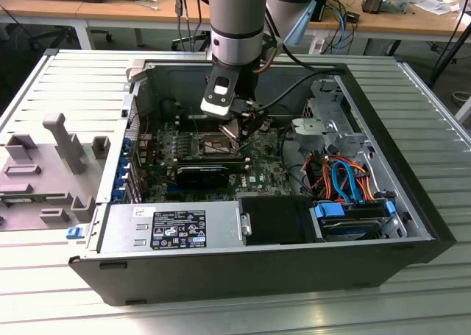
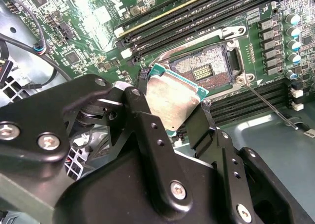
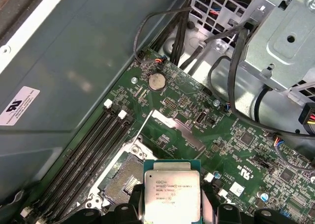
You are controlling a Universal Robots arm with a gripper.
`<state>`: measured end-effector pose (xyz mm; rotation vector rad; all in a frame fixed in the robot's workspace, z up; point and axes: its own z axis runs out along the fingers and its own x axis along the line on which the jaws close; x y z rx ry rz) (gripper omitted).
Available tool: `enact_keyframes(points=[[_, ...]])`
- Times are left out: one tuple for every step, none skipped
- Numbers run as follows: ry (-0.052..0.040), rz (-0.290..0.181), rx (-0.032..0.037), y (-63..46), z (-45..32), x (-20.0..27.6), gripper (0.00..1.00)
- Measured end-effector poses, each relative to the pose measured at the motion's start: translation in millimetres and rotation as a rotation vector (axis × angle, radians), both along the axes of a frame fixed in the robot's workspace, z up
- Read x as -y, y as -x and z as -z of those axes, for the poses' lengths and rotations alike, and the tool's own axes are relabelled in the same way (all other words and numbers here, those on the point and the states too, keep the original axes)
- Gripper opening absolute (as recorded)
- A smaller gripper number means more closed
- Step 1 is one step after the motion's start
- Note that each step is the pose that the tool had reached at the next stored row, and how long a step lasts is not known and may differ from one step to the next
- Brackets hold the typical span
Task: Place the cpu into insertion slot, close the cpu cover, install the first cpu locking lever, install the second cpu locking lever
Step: 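Place the cpu into insertion slot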
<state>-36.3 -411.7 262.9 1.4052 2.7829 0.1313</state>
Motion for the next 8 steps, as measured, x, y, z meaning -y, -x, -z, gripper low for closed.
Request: enact_keyframes(points=[[0.0,0.001,0.0,0.0,0.0,0.0,0.55],[0.0,0.004,0.0,0.0,0.1,0.0,0.55],[0.0,0.006,0.0,0.0,0.1,0.0,0.55],[0.0,0.009,0.0,0.0,0.1,0.0,0.55],[0.0,0.01,0.0,0.0,0.1,0.0,0.55],[0.0,0.011,0.0,0.0,0.2,0.0,0.55],[0.0,0.014,0.0,0.0,0.2,0.0,0.55],[0.0,0.016,0.0,0.0,0.2,0.0,0.55]])
